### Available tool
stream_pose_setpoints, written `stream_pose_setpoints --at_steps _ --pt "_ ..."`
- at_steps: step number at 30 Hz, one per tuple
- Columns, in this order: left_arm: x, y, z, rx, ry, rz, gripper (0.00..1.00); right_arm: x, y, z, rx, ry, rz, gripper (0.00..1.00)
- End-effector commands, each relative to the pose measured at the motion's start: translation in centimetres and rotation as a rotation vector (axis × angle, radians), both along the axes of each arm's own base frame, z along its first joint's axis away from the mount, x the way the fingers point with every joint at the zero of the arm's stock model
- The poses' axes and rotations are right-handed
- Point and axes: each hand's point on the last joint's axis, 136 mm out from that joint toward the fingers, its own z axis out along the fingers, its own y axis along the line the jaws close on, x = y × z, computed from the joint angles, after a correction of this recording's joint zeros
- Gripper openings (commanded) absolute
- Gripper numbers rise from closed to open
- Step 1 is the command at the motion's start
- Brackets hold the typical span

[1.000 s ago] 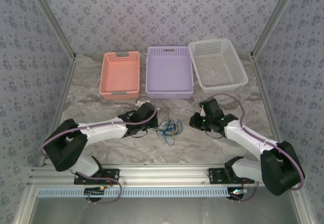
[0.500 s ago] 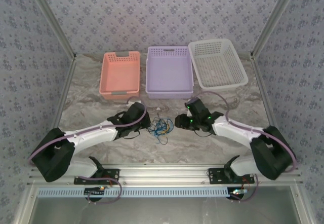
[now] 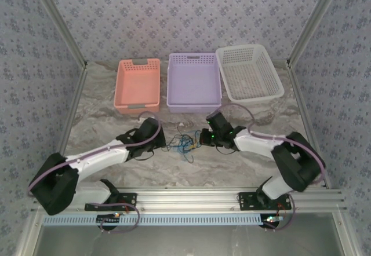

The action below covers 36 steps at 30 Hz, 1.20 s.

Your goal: Untangle the cables

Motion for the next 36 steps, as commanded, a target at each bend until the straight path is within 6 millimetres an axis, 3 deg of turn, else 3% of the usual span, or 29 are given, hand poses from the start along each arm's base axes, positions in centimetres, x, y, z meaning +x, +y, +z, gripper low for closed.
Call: stream_pose_setpoints --at_steps 1,6,19,23,27,28,34,36 --pt "-0.5 4.0 -0.7 0.059 0.025 0.066 0.00 0.1 -3.6 1.5 -0.068 -0.040 -0.063 0.00" --pt "-0.4 6.3 -0.6 0.029 0.037 0.103 0.00 0.4 -5.8 3.0 -0.063 -0.049 -0.093 0.00" --pt "-0.2 9.9 -0.2 0.121 0.053 0.179 0.00 1.0 -10.3 3.7 -0.090 -0.042 -0.242 0.00" --pt "0.1 9.1 -0.3 0.085 0.055 0.160 0.00 1.1 -9.5 3.6 -0.088 -0.037 -0.216 0.00" --pt "0.7 5.2 0.7 -0.052 0.029 0.036 0.00 0.9 -7.2 2.4 -0.090 -0.020 -0.142 0.00" --pt "0.7 4.4 1.4 -0.061 0.019 0.012 0.03 0.9 -6.8 2.3 -0.097 -0.021 -0.127 0.00" --pt "0.0 1.5 6.1 -0.076 -0.039 -0.090 0.47 0.6 -5.0 1.9 -0.096 -0.020 -0.052 0.00" --pt "-0.4 0.6 7.8 -0.065 -0.058 -0.113 0.54 0.5 -4.8 1.9 -0.100 -0.014 -0.044 0.00"
